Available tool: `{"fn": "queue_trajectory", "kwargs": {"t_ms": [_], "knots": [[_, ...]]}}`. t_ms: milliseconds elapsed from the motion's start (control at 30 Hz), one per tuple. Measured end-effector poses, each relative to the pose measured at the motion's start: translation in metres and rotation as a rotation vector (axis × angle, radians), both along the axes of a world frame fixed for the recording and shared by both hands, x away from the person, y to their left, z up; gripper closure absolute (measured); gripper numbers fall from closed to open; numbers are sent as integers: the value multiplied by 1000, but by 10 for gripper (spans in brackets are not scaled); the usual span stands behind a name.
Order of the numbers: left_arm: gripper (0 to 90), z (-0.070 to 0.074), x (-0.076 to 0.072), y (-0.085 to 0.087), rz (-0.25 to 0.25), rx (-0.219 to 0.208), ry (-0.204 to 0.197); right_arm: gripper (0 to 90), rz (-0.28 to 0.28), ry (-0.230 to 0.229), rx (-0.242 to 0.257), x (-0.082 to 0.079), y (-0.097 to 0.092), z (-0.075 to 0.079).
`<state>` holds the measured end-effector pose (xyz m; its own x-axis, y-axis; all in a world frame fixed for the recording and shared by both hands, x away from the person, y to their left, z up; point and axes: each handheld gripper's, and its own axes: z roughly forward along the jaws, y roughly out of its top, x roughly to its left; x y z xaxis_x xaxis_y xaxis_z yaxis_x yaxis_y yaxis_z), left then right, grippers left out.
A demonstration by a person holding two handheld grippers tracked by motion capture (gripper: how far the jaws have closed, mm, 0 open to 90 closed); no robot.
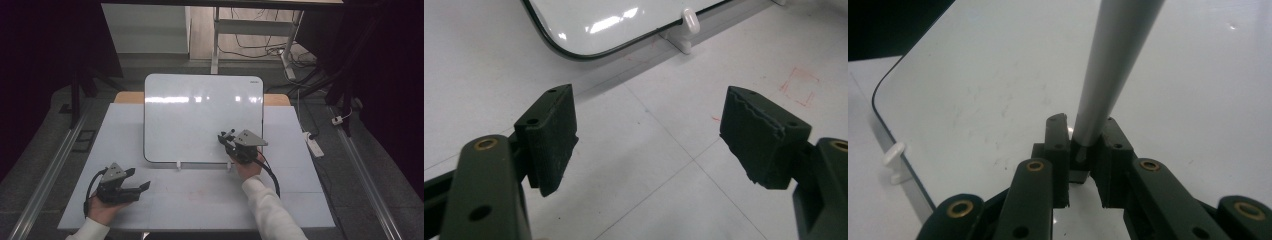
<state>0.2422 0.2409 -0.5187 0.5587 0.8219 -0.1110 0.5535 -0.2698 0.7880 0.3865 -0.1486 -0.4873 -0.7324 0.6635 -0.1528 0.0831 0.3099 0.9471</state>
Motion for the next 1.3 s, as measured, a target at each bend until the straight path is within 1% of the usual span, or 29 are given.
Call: {"fn": "queue_trajectory", "kwargs": {"t_ms": [33, 67, 100, 167, 233, 267, 367, 400, 467, 533, 600, 700, 767, 800, 833, 900, 967, 1033, 1200, 1233, 1300], "knots": [[234, 0, 0, 0, -1, 0, 0, 780, -5, -10, -11, -2, 2, -1], [234, 0, 1, 0, -2, 0, -1, 780, 11, 0, -19, -4, 4, -2], [234, 0, 1, 0, -2, 1, -3, 780, 31, 21, -25, -6, 5, -5], [234, 1, 0, -1, -4, 0, -8, 780, 58, 44, -46, -10, 6, -7], [235, 2, -1, -1, -3, -1, -13, 780, 61, 86, -40, -11, 1, -7], [235, 2, -1, -1, 0, -3, -16, 780, 60, 97, -38, -11, -3, -5], [235, 3, -1, -1, 2, -4, -23, 780, 74, 97, -12, -20, -11, 5], [236, 3, -1, -1, 4, -6, -25, 780, 81, 95, -12, -23, -13, 9], [236, 4, -1, -2, 6, -9, -34, 779, 104, 114, -10, -29, -15, 14], [238, 5, -2, -2, 7, -11, -48, 779, 129, 145, 8, -35, -15, 16], [239, 7, -3, -3, 10, -15, -63, 779, 160, 185, 20, -40, -14, 16], [241, 14, -4, -6, 8, -26, -97, 779, 214, 224, 21, -48, -9, 13], [244, 19, -5, -10, -2, -33, -121, 779, 244, 247, 0, -52, -3, 10], [246, 22, -5, -13, -8, -38, -133, 779, 254, 257, -13, -53, -1, 9], [247, 26, -6, -17, -17, -41, -147, 779, 262, 264, -14, -54, 1, 8], [247, 34, -5, -25, -38, -45, -174, 779, 281, 282, -9, -55, 6, 7], [247, 42, -4, -35, -61, -54, -193, 779, 292, 288, -11, -57, 9, 6], [247, 51, -2, -46, -90, -54, -215, 779, 299, 302, -7, -58, 12, 5], [256, 69, 8, -78, -168, -51, -247, 778, 324, 321, 0, -61, 21, 2], [261, 72, 10, -87, -190, -52, -254, 778, 328, 328, 5, -61, 22, 1], [270, 77, 14, -98, -217, -50, -260, 778, 336, 340, 15, -61, 24, 0]]}}
